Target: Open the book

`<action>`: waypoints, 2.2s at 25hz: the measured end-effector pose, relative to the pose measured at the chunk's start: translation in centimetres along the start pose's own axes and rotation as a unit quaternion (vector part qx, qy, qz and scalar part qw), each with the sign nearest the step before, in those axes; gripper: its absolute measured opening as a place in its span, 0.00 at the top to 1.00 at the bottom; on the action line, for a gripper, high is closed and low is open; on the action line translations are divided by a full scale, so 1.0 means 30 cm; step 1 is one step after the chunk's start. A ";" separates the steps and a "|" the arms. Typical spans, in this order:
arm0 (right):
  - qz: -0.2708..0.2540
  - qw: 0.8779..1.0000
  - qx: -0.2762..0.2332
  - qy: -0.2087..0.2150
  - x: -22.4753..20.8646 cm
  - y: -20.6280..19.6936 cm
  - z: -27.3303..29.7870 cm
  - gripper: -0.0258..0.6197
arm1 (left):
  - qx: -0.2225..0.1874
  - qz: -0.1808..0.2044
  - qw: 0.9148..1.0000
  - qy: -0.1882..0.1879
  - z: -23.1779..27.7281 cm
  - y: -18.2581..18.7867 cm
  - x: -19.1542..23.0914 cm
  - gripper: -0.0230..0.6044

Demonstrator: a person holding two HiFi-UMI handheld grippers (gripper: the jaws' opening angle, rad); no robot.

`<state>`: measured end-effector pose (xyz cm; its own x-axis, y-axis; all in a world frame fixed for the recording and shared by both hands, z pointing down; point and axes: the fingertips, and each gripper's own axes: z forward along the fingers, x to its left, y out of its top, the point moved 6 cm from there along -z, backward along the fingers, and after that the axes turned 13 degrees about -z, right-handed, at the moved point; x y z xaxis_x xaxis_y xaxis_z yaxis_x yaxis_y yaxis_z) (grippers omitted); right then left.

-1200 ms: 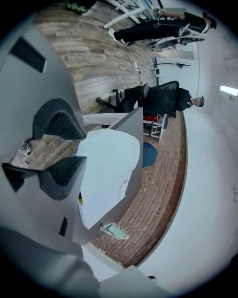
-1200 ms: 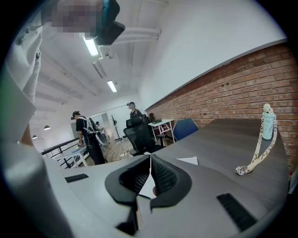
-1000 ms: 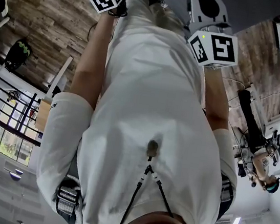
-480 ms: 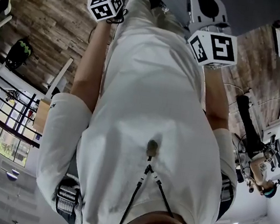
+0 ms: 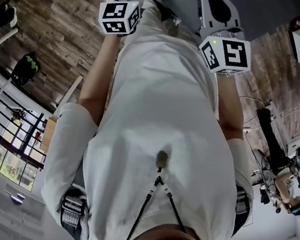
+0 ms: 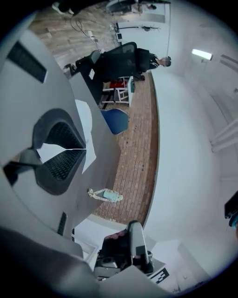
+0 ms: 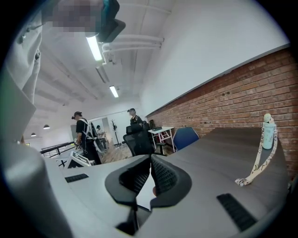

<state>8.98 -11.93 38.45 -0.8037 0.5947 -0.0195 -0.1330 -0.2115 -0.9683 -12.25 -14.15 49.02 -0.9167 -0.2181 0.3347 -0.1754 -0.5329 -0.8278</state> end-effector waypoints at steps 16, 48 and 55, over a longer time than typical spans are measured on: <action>-0.021 0.997 -0.057 -0.046 -0.046 0.198 -0.115 0.90 | -0.110 0.100 0.982 -0.119 -0.162 0.373 -0.351 0.92; -0.039 0.986 -0.139 -0.088 0.003 0.606 -0.328 0.90 | -0.235 0.155 0.940 -0.196 -0.464 0.714 -0.691 0.92; -0.036 0.987 -0.134 -0.086 0.006 0.620 -0.341 0.90 | -0.217 0.159 0.945 -0.188 -0.479 0.715 -0.694 0.92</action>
<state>12.28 -7.83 17.90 -0.8871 0.4559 0.0729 -0.0545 0.0533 -0.9971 -2.10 -9.27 17.83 -0.7703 -0.6287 0.1062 -0.1178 -0.0234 -0.9928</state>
